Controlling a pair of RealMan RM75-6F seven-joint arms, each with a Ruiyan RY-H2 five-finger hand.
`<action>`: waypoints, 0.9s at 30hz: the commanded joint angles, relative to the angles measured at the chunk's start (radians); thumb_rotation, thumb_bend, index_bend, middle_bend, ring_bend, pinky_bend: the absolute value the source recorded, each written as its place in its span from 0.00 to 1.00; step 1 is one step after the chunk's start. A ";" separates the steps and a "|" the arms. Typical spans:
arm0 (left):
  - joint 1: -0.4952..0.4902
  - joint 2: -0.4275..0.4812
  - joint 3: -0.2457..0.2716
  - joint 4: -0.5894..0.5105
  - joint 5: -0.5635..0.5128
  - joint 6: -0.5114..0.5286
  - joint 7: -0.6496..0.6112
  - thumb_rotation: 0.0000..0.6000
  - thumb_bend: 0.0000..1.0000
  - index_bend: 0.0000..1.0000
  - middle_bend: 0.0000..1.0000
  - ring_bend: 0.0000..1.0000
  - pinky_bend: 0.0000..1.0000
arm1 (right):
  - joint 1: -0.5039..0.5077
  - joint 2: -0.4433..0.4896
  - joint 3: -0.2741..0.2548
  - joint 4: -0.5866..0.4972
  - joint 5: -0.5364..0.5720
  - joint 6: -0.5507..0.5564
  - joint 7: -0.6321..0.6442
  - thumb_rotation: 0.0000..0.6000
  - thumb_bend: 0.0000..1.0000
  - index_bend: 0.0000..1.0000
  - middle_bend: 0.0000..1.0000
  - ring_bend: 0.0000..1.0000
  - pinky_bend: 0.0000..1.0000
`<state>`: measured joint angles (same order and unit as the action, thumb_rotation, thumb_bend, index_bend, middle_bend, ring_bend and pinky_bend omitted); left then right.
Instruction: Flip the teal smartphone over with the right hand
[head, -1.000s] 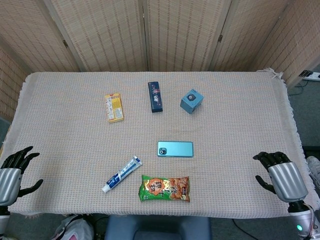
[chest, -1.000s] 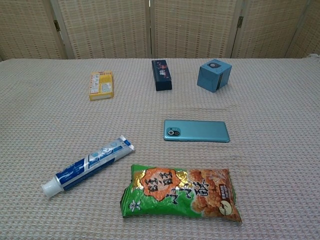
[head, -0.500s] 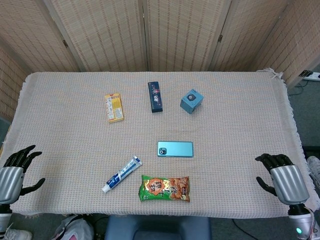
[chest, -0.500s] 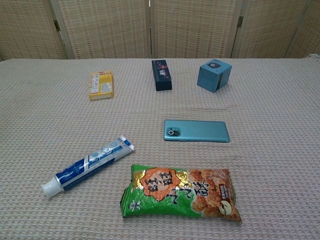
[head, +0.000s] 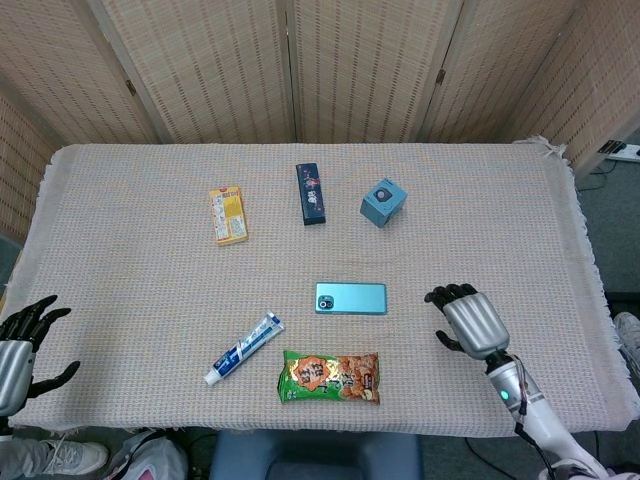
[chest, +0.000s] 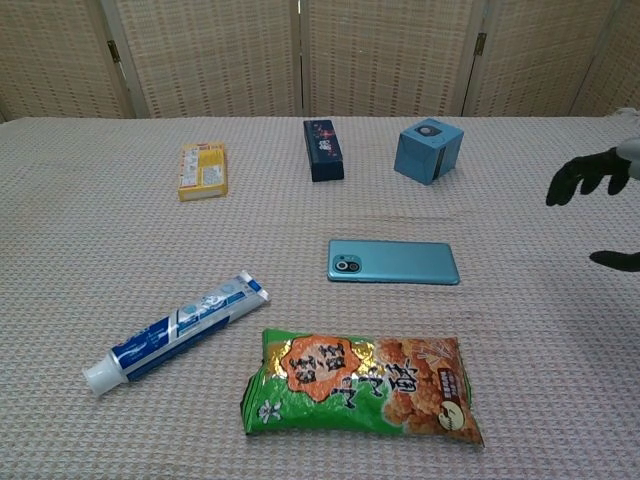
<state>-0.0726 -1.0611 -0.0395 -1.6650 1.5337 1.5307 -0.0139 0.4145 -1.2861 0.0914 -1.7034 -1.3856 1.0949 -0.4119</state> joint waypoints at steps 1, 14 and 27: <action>0.006 0.003 0.003 0.004 -0.003 0.005 -0.006 1.00 0.21 0.24 0.15 0.15 0.20 | 0.093 -0.100 0.054 0.085 0.098 -0.105 -0.058 1.00 0.21 0.32 0.30 0.25 0.33; 0.028 0.012 0.009 0.024 -0.017 0.017 -0.027 1.00 0.21 0.24 0.15 0.15 0.20 | 0.264 -0.324 0.106 0.320 0.278 -0.247 -0.124 1.00 0.19 0.32 0.30 0.22 0.33; 0.038 0.012 0.008 0.052 -0.026 0.018 -0.055 1.00 0.21 0.24 0.15 0.15 0.20 | 0.336 -0.407 0.096 0.375 0.349 -0.244 -0.193 1.00 0.19 0.32 0.30 0.22 0.33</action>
<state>-0.0354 -1.0494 -0.0317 -1.6138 1.5075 1.5487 -0.0686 0.7477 -1.6908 0.1891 -1.3289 -1.0400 0.8495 -0.6015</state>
